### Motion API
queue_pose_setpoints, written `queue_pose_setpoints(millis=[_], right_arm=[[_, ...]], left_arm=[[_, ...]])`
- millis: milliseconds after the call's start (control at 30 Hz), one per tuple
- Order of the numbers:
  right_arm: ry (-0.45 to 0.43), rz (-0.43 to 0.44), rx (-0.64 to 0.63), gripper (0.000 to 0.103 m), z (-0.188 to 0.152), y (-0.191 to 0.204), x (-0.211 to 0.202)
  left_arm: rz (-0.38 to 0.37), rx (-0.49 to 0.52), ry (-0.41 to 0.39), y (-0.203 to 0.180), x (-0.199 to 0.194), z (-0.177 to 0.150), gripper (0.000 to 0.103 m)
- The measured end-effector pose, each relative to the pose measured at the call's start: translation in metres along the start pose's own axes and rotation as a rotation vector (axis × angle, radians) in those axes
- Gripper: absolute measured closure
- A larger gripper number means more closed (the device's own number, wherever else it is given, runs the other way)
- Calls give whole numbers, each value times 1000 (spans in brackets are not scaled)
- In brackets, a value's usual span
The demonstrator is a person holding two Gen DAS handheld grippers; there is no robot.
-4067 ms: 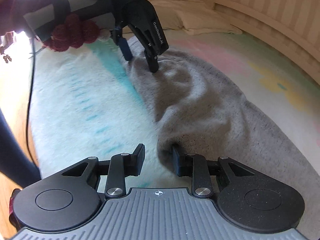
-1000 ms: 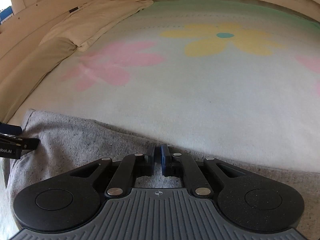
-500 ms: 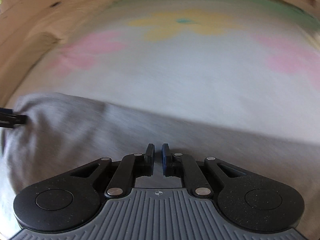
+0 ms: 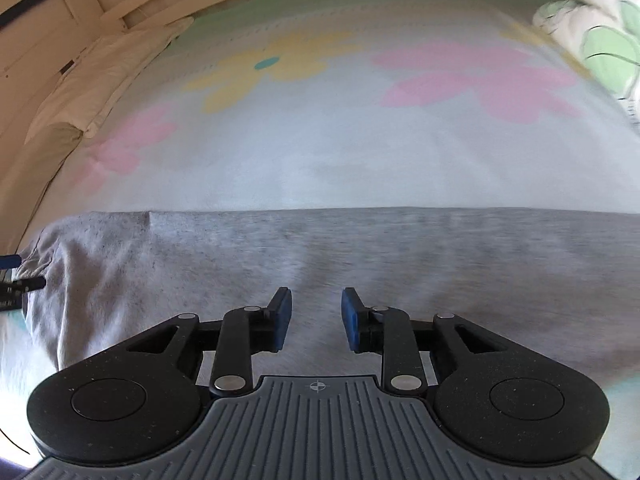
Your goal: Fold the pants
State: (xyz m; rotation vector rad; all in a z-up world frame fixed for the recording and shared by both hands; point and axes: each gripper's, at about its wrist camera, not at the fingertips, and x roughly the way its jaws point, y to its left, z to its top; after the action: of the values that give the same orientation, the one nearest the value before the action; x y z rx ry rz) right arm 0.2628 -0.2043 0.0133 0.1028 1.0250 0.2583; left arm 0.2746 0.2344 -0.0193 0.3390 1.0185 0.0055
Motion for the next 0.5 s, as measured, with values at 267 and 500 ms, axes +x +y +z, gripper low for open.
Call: queue_pose_setpoints(millis=[267, 500], right_arm=[[-24, -57, 129, 76, -14, -59, -21], [71, -164, 145, 76, -33, -110, -7]], left_arm=[[-189, 47, 3, -85, -33, -4, 32], [-158, 93, 84, -119, -8, -11, 32]])
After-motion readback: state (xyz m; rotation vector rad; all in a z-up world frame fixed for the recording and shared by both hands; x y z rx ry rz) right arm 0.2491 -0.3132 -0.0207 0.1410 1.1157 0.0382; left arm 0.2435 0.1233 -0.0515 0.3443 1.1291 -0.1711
